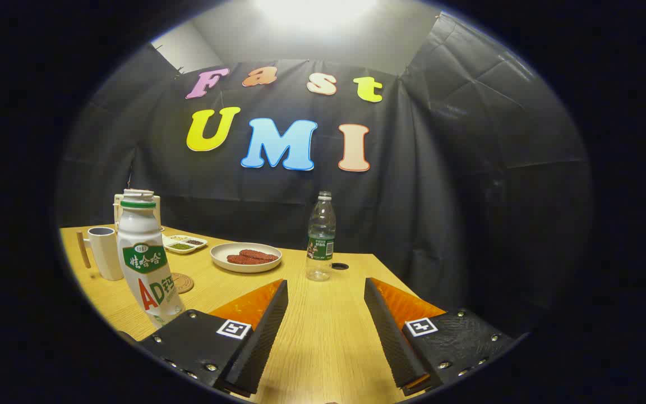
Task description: Take the bottle from table, then pour the juice into the cup, finally place the bottle on the coaster
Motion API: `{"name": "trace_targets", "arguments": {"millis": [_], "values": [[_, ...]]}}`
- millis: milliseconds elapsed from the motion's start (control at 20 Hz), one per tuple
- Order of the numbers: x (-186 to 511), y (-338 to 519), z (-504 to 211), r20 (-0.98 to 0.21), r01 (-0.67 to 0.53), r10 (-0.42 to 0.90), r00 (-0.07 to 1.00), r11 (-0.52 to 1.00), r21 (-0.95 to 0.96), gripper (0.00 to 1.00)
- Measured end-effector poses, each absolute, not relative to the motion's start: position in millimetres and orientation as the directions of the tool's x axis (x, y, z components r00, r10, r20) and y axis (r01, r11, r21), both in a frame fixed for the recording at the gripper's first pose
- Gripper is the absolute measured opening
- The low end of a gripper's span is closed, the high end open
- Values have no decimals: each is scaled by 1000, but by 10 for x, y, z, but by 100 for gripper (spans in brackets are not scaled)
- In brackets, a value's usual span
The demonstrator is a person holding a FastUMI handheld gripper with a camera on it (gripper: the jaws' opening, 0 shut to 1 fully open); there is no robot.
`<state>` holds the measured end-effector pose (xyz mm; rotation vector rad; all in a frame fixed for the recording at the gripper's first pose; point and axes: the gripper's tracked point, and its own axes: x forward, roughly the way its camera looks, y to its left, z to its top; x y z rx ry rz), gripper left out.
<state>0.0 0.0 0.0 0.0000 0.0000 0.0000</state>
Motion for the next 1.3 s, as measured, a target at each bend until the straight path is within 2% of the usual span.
{"name": "trace_targets", "arguments": {"millis": [400,600,750,1300], "values": [[-99,-122,275,136,28,-35,990,998,55,85],[-170,-168,529,215,58,-59,975,998,11,85],[-196,-61,551,196,37,-38,980,999,8,85],[-395,690,665,90,-163,159,983,986,39,85]]}}
